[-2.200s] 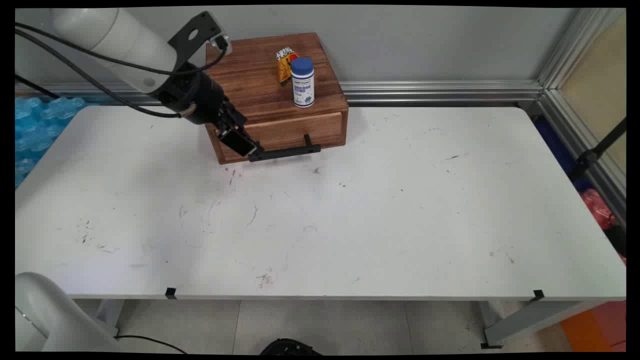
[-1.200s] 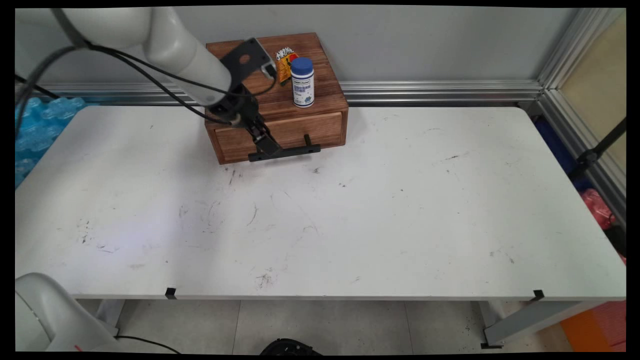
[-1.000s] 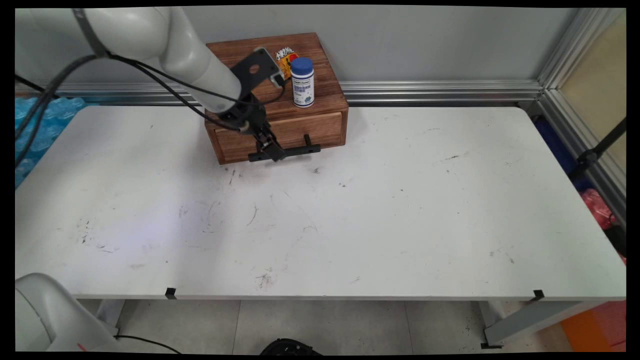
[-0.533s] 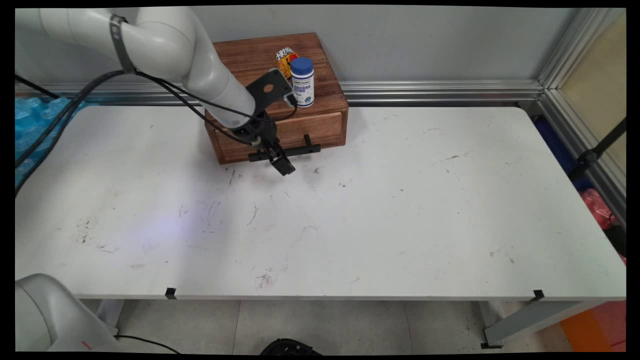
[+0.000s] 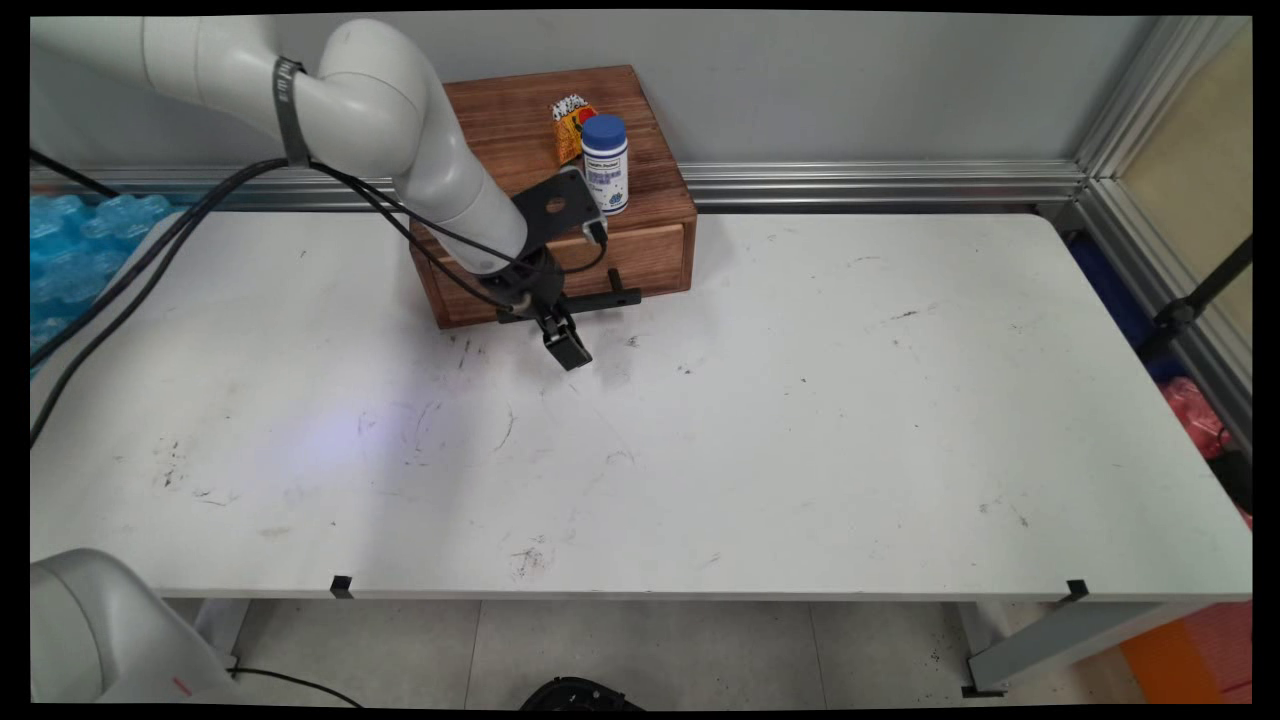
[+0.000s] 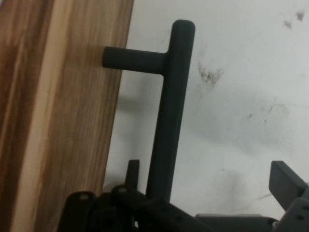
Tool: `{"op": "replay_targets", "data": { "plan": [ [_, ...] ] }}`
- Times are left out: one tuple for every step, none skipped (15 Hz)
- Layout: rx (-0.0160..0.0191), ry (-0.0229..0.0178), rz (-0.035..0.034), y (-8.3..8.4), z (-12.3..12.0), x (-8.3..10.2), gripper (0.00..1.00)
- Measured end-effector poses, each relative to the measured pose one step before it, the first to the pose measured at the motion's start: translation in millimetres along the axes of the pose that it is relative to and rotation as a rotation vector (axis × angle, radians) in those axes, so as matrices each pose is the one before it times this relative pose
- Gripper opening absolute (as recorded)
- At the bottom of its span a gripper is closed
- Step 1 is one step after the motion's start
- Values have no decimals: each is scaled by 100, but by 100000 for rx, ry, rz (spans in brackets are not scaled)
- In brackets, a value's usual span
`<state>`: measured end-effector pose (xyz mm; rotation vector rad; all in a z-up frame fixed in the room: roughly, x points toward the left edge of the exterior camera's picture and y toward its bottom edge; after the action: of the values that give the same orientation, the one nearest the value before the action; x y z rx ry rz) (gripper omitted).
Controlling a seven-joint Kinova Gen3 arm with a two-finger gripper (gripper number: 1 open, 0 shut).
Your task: Open the drawer
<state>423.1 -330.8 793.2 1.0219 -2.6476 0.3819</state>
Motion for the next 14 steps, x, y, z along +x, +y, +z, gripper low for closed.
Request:
{"op": "replay_targets", "data": {
  "plan": [
    [-154, -456, 1126, -16, 242, 21, 100],
    [-237, -491, 1258, -8, 272, 39, 100],
    [-213, -347, 1317, -18, 237, 44, 100],
    [-199, -238, 1105, -14, 182, 39, 100],
    [-238, -316, 1237, -15, 199, 35, 100],
    [-263, -240, 1103, -11, 174, 39, 100],
    [-214, -205, 866, -5, 129, 32, 100],
    [-348, -175, 920, 18, 129, 37, 100],
    [-392, -187, 866, 35, 106, 29, 100],
    [-376, -122, 727, 45, 75, 16, 100],
    [-483, -131, 743, 80, 63, 18, 100],
    [-530, -119, 662, 130, 47, 5, 100],
    [-437, -89, 459, 122, 30, -8, 100],
    [-327, -42, 263, 111, 9, -1, 100]
  ]
}}
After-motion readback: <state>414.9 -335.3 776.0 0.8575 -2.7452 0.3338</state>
